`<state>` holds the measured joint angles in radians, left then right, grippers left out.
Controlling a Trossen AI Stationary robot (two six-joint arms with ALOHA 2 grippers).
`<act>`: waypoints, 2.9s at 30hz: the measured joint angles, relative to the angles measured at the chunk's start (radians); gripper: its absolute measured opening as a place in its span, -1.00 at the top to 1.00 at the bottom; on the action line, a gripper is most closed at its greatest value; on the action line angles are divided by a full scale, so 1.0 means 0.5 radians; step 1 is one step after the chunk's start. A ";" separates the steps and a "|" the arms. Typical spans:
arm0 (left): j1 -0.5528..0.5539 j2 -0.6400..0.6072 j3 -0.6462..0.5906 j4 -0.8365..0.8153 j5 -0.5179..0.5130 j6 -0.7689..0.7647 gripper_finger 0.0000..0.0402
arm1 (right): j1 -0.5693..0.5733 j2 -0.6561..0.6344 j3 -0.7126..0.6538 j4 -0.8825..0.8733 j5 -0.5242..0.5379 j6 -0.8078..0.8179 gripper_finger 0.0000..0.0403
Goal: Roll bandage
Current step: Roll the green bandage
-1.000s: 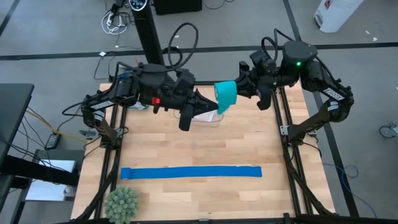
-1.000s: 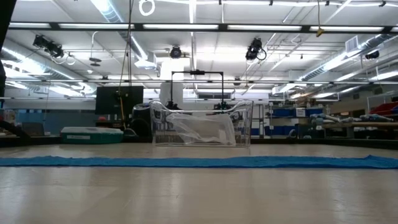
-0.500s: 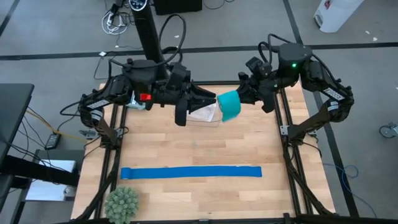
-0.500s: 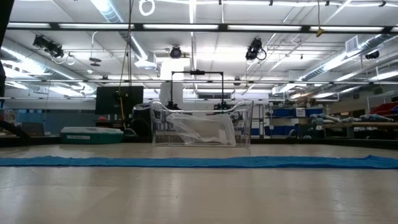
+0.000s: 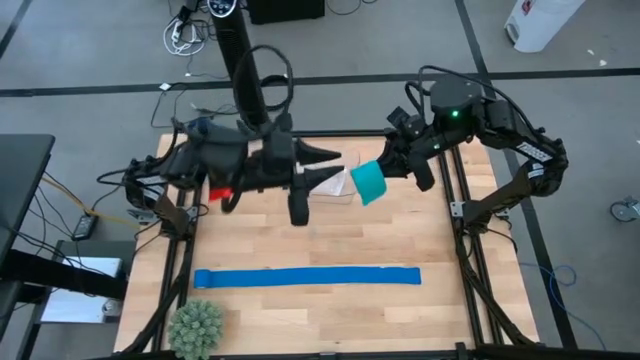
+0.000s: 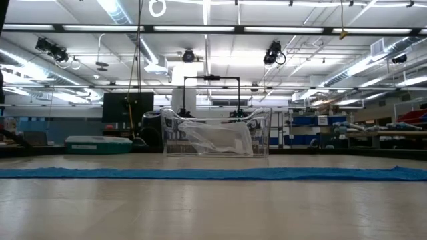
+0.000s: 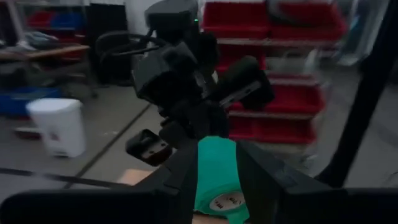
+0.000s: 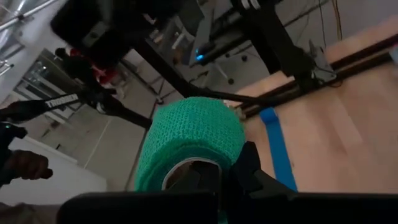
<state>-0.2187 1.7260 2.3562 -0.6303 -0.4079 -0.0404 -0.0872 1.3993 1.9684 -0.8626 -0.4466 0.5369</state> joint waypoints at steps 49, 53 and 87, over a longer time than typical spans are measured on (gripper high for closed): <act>-0.100 -0.061 -0.706 -0.002 -0.007 -0.504 0.42 | 0.293 -0.791 -2.250 2.315 0.290 1.644 0.98; -0.100 -0.051 -0.721 -0.017 -0.001 -0.503 0.42 | 0.294 -0.742 -2.250 2.406 0.276 1.688 0.98; -0.113 -0.050 -0.681 -0.081 -0.033 -0.451 0.42 | 0.331 -0.577 -2.246 2.785 0.340 1.699 0.98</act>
<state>-0.2752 1.7008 2.0159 -0.6707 -0.4242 -0.2661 0.0784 1.1107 0.8455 0.5296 -0.2764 1.3865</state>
